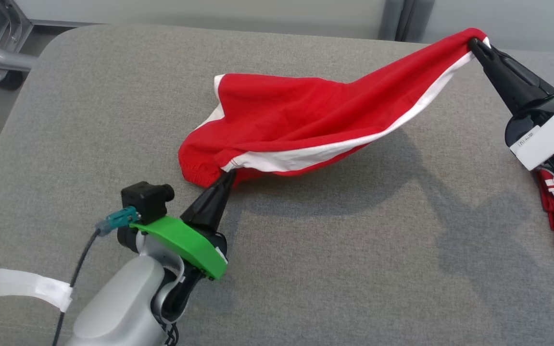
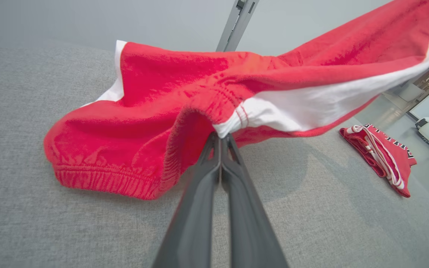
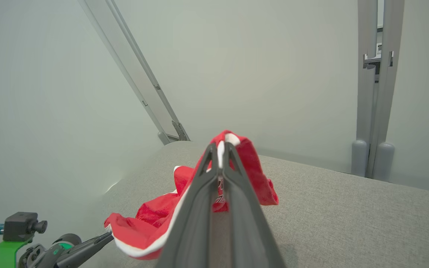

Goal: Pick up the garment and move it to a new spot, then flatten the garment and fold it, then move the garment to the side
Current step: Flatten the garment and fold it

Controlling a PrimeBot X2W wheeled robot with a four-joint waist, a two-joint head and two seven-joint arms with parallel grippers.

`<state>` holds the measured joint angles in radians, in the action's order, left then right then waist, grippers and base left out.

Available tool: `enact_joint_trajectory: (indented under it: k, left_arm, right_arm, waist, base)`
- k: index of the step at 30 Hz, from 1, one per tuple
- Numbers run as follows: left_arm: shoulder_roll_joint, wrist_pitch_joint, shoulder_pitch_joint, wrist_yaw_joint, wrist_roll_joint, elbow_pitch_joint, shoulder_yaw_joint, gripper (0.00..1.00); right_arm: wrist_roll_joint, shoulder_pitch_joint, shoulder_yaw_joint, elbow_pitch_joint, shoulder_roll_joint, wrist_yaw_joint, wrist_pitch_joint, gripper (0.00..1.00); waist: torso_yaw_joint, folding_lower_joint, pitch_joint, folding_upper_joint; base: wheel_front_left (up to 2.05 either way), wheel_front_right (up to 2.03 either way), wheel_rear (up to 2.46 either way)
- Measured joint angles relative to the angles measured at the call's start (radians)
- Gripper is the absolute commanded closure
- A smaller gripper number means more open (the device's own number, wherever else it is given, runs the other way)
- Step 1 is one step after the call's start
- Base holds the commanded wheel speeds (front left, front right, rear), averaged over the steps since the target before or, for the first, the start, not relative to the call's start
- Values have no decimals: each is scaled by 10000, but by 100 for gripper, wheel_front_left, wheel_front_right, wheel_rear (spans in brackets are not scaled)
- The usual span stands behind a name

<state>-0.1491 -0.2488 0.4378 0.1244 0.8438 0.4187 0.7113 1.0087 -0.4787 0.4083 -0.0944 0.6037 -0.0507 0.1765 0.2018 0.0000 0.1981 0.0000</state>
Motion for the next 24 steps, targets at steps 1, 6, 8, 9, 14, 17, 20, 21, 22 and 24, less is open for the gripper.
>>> enact_joint_trajectory:
  k: [1, 6, 8, 9, 14, 17, 20, 21, 22, 24]
  left_arm:
    - [-161, 0, 48, 0, 205, -259, -81, 100]
    - [-953, 190, 162, 0, 913, -1662, -163, 100]
    - [-1260, 470, 230, 0, 1147, -2282, 10, 100]
    - [-1415, 631, 268, 0, 1331, -2631, 50, 100]
    - [-2481, 1269, 576, 0, 2127, -4351, -144, 100]
    - [-3143, 1632, 725, 0, 2824, -5438, -556, 100]
    - [-3916, 2117, 849, 0, 3358, -6243, -982, 100]
    - [-4138, 2295, 861, 0, 3578, -6596, -1070, 100]
    - [-4289, 2477, 864, 0, 3916, -6976, -1164, 100]
    - [-4445, 2865, 871, 0, 4598, -7680, -1294, 100]
  right_arm:
    - [79, 24, -79, -4, -48, 0, -102, 100]
    - [378, 136, -468, -359, -199, 0, -512, 100]
    - [483, 172, -610, -543, -230, -4, -679, 100]
    - [575, 174, -677, -660, -274, -6, -736, 100]
    - [1068, 173, -1133, -1404, -412, -15, -1058, 100]
    - [1256, 167, -1404, -1942, -397, -17, -1154, 100]
    - [1569, 166, -1659, -2481, -366, -19, -1181, 100]
    - [1662, 162, -1735, -2671, -370, -19, -1191, 100]
    - [1779, 163, -1806, -2878, -374, -19, -1191, 100]
    - [2151, 168, -1958, -3252, -370, -15, -1187, 100]
  waist:
    - [7, 0, -54, 0]
    - [-56, 0, -295, 0]
    - [-108, 0, -384, 0]
    - [-141, 0, -431, 0]
    - [-384, 0, -661, 0]
    - [-606, 0, -775, 0]
    - [-865, 0, -870, 0]
    - [-957, 0, -896, 0]
    - [-1056, 0, -920, 0]
    - [-1254, 0, -951, 0]
  base:
    - [0, 0, 0]
    - [0, 0, 0]
    - [0, 0, 0]
    - [0, 0, 0]
    - [0, 0, 0]
    - [0, 0, 0]
    - [0, 0, 0]
    - [0, 0, 0]
    - [0, 0, 0]
    - [0, 0, 0]
